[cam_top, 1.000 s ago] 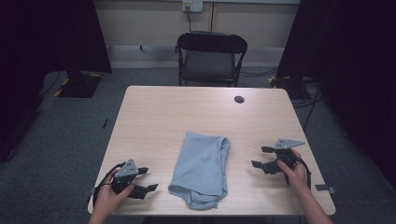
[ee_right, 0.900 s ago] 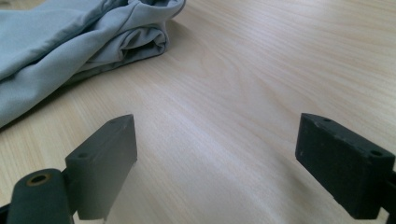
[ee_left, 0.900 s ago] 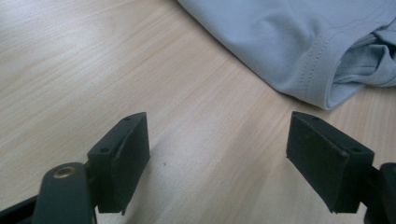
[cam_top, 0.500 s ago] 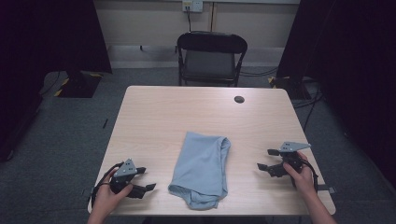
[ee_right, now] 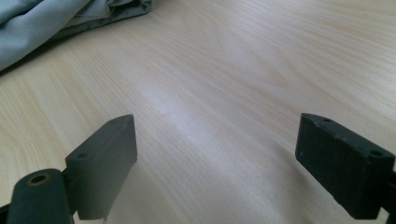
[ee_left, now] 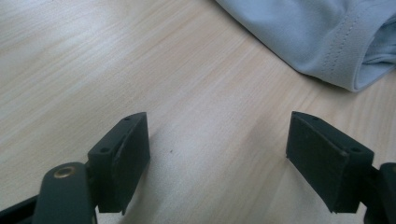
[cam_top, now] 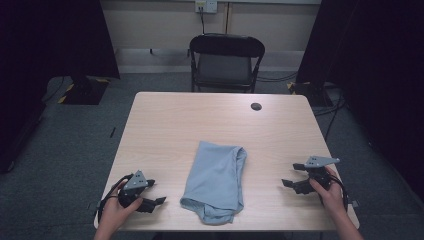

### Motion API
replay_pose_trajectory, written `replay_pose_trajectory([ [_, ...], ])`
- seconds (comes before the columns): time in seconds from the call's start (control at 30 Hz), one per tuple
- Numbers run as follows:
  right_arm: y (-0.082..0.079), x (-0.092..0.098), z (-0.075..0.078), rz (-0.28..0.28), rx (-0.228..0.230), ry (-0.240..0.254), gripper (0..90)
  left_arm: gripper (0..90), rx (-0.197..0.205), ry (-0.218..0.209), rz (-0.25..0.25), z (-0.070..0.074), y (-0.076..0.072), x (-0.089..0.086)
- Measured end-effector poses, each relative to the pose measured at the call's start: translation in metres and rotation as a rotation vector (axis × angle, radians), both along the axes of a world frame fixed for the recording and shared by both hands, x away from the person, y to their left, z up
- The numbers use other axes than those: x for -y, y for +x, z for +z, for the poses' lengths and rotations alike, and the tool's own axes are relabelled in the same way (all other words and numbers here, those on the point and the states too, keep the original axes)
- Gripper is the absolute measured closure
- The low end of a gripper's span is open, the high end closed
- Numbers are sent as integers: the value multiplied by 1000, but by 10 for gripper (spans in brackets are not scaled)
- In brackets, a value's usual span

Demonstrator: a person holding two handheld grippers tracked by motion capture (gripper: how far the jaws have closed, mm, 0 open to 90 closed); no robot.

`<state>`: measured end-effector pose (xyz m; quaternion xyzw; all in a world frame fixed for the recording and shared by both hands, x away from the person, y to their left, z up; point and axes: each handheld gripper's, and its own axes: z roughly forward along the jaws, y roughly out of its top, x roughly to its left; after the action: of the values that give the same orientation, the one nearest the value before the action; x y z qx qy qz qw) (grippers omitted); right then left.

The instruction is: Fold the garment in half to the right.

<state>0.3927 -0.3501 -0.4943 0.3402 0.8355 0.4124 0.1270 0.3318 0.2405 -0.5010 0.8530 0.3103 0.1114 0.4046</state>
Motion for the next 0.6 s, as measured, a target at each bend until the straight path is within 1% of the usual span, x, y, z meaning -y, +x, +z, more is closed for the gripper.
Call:
replay_pose_trajectory([
  [0.1, -3, 3, 0, -2, 2, -15, 119, 214, 2, 5, -1, 0, 0, 0],
  [0.17, -4, 5, 0, -4, -2, -20, 119, 214, 9, 17, -1, 0, 0, -1],
  [0.3, -8, 7, -1, -6, 0, -36, 119, 214, 8, 12, 6, 0, 0, -1],
  [0.43, -11, 8, -3, 0, 5, -63, 119, 213, 9, 20, 5, 0, 1, -1],
  [0.6, -14, 12, -3, -8, 6, -63, 118, 205, 18, 32, 0, 0, 1, 0],
])
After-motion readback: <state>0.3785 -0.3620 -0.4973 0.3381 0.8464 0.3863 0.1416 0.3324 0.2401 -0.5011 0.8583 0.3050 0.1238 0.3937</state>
